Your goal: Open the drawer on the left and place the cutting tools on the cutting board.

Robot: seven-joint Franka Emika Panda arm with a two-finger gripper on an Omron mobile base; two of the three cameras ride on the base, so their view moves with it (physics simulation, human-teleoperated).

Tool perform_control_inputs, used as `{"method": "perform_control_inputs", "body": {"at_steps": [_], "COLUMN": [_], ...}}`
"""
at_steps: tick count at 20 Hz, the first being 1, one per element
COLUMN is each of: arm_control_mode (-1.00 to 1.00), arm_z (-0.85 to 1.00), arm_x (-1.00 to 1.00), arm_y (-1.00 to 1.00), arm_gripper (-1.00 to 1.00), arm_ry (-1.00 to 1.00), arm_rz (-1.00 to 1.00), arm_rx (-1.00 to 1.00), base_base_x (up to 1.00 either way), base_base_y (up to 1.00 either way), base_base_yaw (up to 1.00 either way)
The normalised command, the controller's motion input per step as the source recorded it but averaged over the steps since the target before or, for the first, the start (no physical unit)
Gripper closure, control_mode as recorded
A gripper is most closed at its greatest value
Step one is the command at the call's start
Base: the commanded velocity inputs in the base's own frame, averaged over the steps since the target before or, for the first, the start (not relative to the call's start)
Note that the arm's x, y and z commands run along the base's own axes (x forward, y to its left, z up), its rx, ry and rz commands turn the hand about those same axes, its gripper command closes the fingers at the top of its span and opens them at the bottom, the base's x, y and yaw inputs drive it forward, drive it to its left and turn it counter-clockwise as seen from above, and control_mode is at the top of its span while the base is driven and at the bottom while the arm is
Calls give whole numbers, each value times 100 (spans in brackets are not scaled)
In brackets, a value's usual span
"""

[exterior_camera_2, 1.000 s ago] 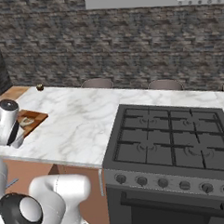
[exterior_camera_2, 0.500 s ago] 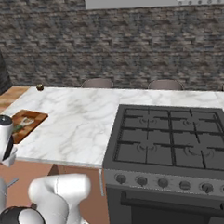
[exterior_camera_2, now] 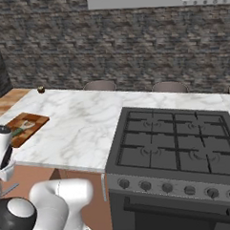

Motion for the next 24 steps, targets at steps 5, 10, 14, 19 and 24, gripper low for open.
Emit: {"method": "perform_control_inputs", "body": {"at_steps": [5, 10, 14, 19, 24], "arm_control_mode": [-100, -100, -100, -100, -100], "arm_z": [-44, -47, -54, -26, -28], "arm_x": [2, 0, 0, 0, 0], "arm_y": [31, 24, 23, 34, 21], "arm_gripper": [-100, -100, -100, -100, -100], "arm_ry": [31, 23, 15, 8, 0], "arm_rz": [0, 5, 16, 13, 19], "arm_rx": [-13, -12, -21, -27, -23], "base_base_x": [0, 0, 0, 0, 0], "base_base_y": [0, 0, 0, 0, 0], "base_base_yaw": [0, 0, 0, 0, 0]}}
